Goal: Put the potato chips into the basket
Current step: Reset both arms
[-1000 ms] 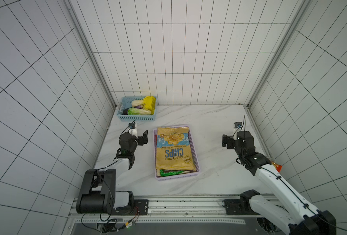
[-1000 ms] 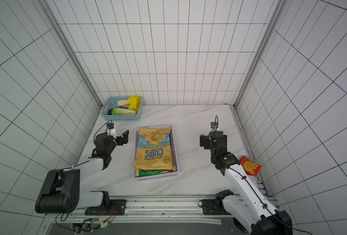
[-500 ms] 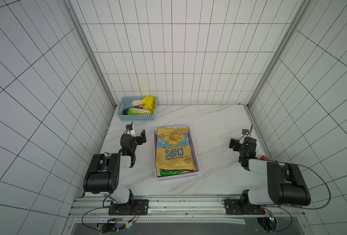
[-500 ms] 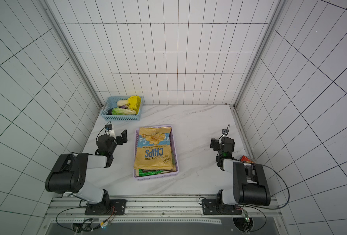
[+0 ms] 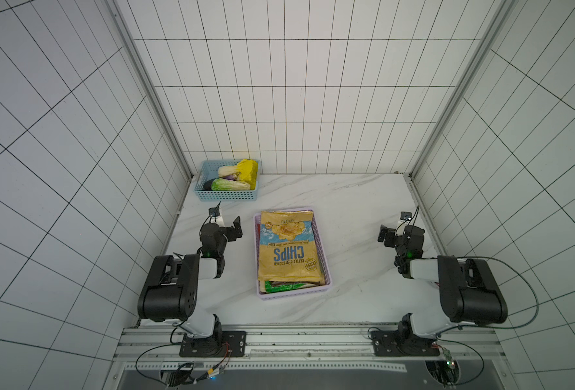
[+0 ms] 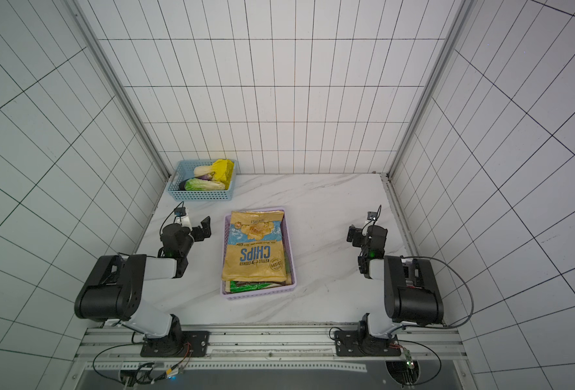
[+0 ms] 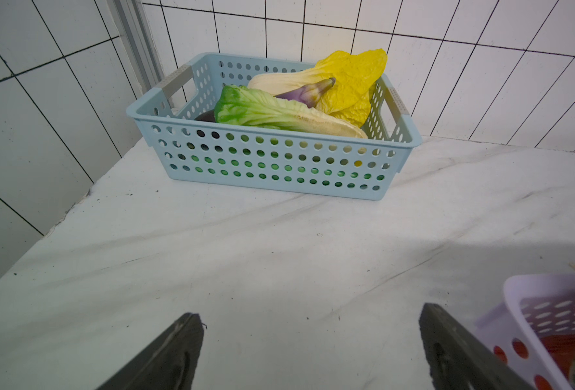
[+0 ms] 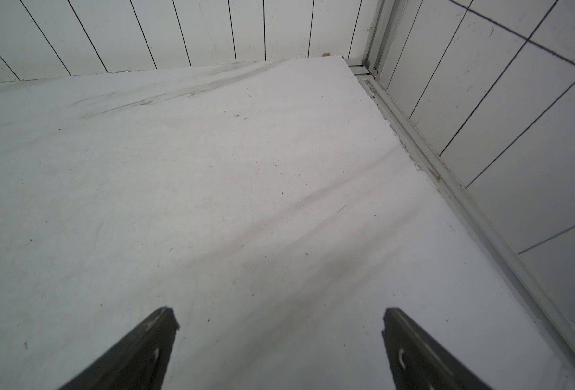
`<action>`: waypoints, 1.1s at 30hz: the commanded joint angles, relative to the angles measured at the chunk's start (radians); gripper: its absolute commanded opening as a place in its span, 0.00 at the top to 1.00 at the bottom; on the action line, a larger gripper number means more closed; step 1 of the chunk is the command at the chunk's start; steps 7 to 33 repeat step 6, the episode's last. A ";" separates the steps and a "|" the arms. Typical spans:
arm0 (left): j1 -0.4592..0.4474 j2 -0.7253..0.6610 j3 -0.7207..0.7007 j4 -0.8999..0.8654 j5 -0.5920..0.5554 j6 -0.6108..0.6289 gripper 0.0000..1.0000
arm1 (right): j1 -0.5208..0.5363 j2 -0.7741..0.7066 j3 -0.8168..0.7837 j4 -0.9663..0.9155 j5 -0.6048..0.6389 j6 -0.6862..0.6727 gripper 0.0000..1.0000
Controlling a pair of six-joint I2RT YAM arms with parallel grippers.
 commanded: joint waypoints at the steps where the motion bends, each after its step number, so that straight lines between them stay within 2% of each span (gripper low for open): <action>1: 0.002 -0.017 0.017 -0.008 -0.011 -0.008 0.02 | -0.011 0.008 0.039 -0.001 -0.011 0.014 0.01; 33: 0.003 -0.017 0.016 -0.008 -0.011 -0.007 0.02 | -0.011 -0.001 0.029 0.009 -0.009 0.012 0.01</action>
